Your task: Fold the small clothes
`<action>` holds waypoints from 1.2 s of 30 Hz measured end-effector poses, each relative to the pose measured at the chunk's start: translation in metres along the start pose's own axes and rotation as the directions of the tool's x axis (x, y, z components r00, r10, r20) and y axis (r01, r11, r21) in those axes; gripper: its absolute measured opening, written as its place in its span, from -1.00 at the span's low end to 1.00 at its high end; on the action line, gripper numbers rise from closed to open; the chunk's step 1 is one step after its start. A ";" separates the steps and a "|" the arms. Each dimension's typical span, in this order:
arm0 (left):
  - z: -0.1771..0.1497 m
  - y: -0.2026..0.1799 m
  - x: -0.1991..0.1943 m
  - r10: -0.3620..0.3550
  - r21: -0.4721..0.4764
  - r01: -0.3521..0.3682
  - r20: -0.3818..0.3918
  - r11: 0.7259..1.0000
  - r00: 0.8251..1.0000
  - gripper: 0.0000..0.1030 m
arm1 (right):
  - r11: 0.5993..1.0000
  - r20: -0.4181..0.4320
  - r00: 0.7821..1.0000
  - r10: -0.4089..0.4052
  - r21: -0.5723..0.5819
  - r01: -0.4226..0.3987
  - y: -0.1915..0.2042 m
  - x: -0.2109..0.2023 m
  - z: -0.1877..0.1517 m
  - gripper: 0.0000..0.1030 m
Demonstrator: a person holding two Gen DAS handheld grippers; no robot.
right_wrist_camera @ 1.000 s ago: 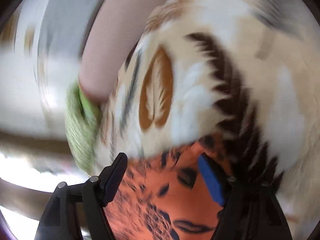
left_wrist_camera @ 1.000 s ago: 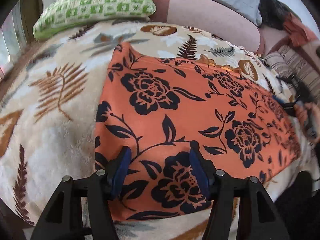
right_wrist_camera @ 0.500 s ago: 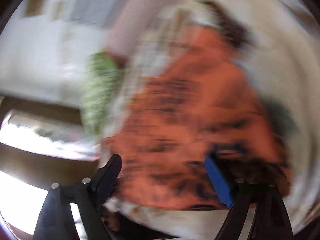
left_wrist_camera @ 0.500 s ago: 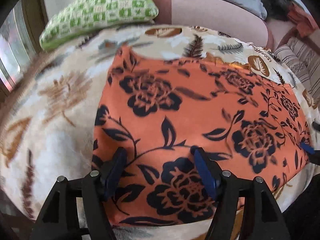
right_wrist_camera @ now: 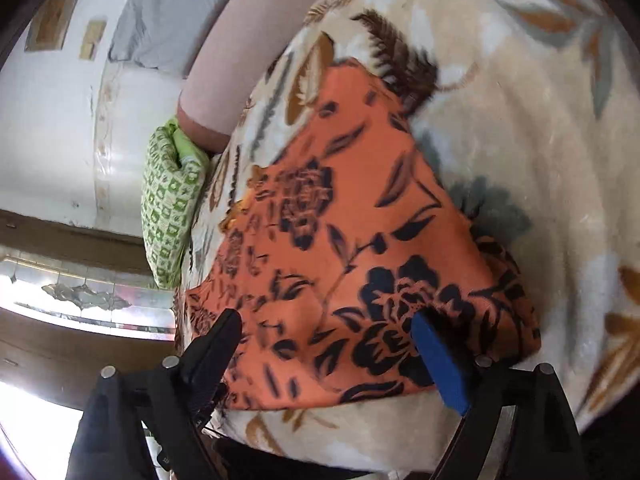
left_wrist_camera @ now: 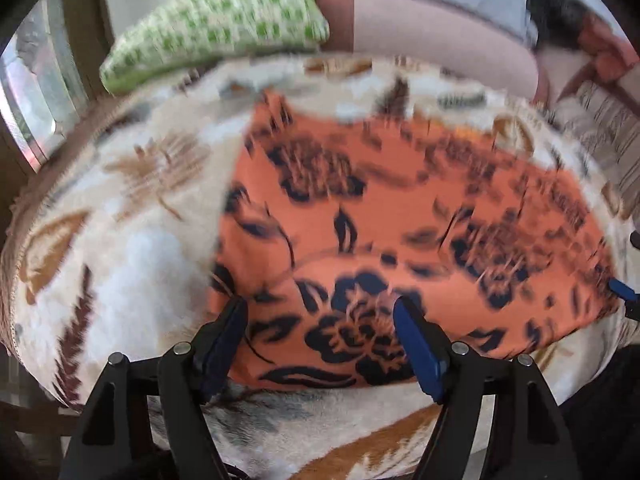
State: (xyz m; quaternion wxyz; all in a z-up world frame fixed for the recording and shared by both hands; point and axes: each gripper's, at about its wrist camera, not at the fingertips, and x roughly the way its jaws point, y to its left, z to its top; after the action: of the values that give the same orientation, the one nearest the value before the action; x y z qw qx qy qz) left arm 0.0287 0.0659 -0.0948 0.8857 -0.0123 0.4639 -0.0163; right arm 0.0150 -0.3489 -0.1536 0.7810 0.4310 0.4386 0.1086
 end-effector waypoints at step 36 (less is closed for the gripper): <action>0.032 -0.061 0.008 -0.007 -0.004 0.007 -0.003 1.000 1.000 0.53 | 0.949 0.096 0.995 0.034 0.310 -0.062 -0.053 -0.012 -0.020 0.73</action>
State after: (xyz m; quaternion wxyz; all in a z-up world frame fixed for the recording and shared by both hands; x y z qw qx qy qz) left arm 0.0590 0.0049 -0.0811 0.8850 -0.0157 0.4650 -0.0183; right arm -0.0189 -0.3755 -0.1921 0.7189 0.5641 0.4045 0.0373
